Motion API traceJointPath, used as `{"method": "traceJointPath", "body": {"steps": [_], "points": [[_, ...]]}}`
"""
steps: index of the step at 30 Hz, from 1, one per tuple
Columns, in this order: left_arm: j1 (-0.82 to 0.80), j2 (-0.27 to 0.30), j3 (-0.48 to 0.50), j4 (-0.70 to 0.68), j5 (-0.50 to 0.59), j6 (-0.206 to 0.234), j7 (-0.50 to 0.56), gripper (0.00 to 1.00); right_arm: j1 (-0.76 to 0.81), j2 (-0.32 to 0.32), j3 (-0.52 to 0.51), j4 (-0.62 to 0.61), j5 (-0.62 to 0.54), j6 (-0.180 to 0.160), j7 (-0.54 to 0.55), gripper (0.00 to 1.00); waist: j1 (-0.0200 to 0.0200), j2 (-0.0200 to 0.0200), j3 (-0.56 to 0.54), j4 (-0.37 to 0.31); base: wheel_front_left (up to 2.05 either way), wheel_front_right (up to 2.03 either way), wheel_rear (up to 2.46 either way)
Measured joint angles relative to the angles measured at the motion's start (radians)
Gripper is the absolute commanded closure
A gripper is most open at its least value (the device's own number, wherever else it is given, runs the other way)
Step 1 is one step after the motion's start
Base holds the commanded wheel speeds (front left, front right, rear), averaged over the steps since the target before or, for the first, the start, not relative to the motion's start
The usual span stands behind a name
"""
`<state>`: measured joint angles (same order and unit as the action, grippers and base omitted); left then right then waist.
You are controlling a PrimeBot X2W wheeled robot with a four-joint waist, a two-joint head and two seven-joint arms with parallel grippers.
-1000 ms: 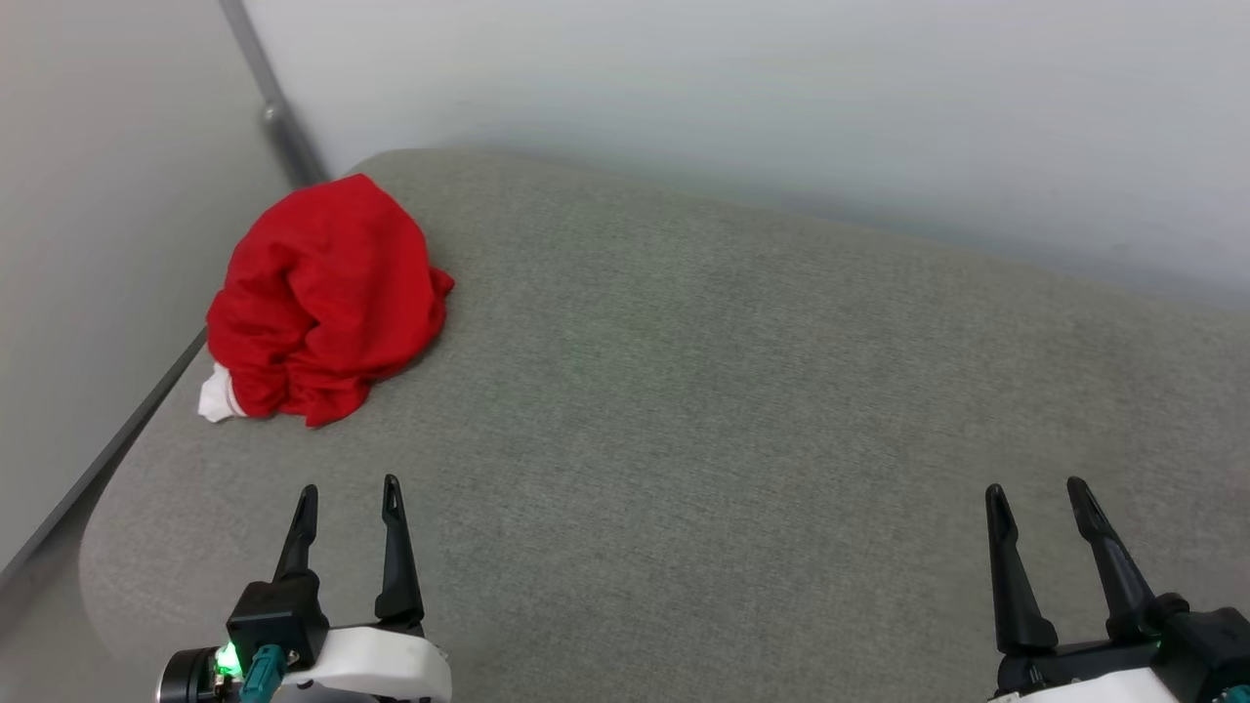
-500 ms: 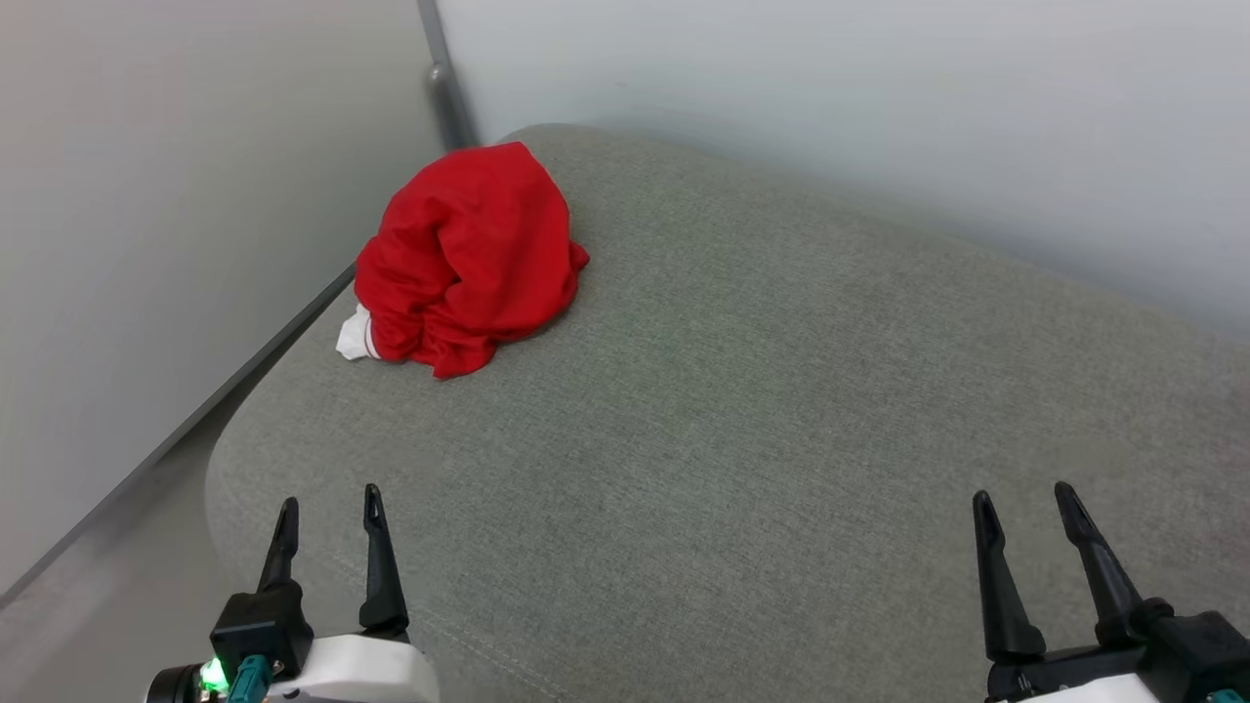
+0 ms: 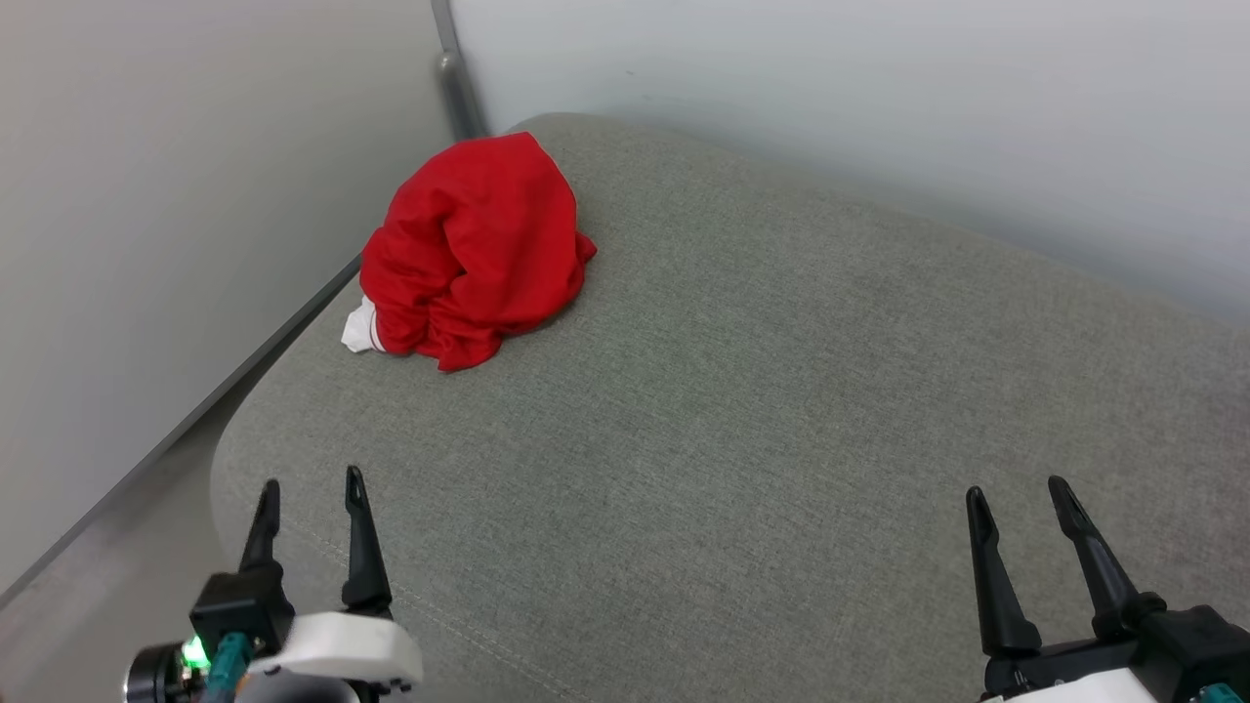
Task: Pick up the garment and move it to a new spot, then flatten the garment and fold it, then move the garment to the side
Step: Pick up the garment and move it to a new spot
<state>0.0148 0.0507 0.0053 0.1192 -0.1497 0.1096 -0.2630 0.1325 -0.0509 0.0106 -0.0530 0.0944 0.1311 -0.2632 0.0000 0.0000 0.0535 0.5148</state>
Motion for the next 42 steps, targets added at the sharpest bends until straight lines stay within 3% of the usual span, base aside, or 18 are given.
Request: {"method": "traceJointPath", "body": {"steps": [15,20,25,29,35,42], "points": [[-0.509,0.14,0.194,0.103,-0.012,-0.158,0.0,0.0,-0.088,0.0,-0.03,-0.067,-0.117,0.0,0.0,0.0,0.0001,0.0,0.168,-0.077,0.0,0.0,0.0],[-0.69,0.191,0.227,0.147,-0.03,-0.182,0.0,0.0,-0.125,-0.004,-0.042,-0.117,-0.161,0.0,0.0,0.0,0.0002,0.0,0.266,-0.107,0.0,0.0,0.0],[-0.851,0.288,0.24,0.253,-0.045,-0.207,0.005,0.0,-0.161,-0.032,-0.057,-0.168,-0.178,0.0,0.0,0.0,0.0002,0.0,0.36,-0.137,0.0,0.0,0.0],[-0.951,0.365,0.223,0.337,-0.064,-0.225,0.084,0.0,-0.184,-0.047,-0.065,-0.209,-0.187,0.0,0.0,0.0,0.0002,0.0,0.421,-0.161,0.0,0.0,0.0],[-1.032,0.472,0.152,0.473,-0.166,-0.236,0.349,0.0,-0.207,-0.062,-0.067,-0.267,-0.199,0.0,0.0,0.0,0.0001,0.0,0.491,-0.194,0.0,0.0,0.0],[-1.039,0.532,-0.041,0.535,-0.447,-0.238,0.679,0.0,-0.22,-0.09,-0.053,-0.316,-0.219,0.0,0.0,0.0,0.0002,0.0,0.561,-0.209,0.0,0.0,0.0]]}}
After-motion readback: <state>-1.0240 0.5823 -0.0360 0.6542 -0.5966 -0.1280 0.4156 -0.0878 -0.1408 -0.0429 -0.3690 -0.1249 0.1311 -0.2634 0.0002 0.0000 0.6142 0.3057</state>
